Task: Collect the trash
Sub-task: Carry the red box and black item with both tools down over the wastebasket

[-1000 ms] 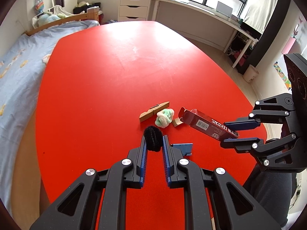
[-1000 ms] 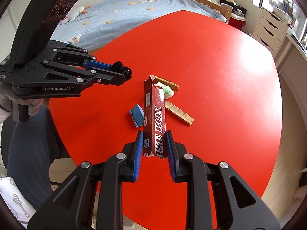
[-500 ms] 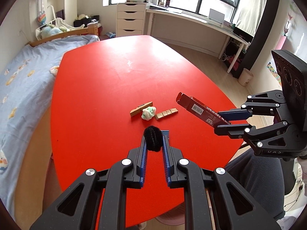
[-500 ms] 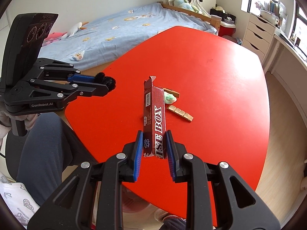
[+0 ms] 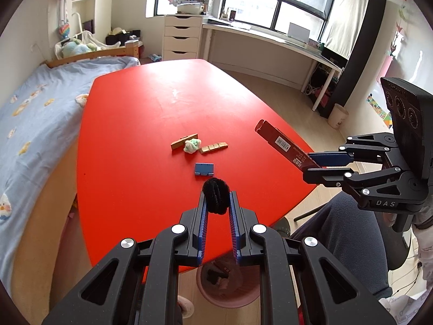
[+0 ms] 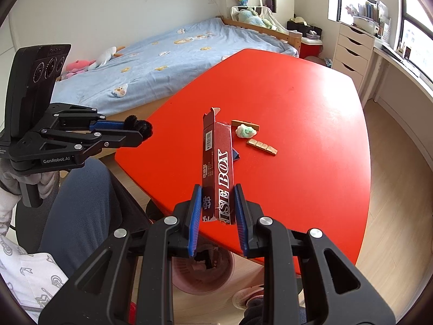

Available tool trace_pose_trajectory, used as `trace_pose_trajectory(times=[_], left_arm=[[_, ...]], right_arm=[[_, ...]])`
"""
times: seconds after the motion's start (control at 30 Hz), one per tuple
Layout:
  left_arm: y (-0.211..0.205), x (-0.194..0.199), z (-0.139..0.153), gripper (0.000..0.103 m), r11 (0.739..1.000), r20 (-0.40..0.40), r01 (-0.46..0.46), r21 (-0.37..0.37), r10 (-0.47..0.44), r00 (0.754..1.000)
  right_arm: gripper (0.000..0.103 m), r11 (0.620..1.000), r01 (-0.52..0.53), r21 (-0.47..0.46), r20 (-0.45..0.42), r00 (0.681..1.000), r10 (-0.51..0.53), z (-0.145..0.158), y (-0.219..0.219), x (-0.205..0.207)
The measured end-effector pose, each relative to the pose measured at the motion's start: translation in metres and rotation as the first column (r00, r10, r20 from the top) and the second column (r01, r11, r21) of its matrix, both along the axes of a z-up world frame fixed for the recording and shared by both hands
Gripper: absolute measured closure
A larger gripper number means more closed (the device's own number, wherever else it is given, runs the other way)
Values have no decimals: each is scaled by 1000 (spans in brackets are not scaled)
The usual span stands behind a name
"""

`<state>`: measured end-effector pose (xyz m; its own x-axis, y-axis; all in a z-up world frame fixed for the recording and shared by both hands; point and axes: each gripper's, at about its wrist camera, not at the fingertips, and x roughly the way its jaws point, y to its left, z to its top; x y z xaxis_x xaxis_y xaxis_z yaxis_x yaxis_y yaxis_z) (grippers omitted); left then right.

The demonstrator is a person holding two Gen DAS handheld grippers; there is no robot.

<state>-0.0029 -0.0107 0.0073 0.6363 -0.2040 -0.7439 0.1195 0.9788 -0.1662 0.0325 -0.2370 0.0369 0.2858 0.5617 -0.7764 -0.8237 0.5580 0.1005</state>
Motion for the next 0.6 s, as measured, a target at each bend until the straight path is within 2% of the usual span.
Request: trace_pose_trajectory(times=[0.3, 0.6], left_arm=[[-12, -24, -8, 88, 1000, -10, 6, -2, -6, 1000], [-26, -50, -25, 88, 999, -53, 27, -24, -28, 998]], right_arm=[[80, 1000, 29, -4, -12, 1000, -29, -8, -18, -29], [80, 999, 37, -28, -68, 997, -39, -27, -30, -58]])
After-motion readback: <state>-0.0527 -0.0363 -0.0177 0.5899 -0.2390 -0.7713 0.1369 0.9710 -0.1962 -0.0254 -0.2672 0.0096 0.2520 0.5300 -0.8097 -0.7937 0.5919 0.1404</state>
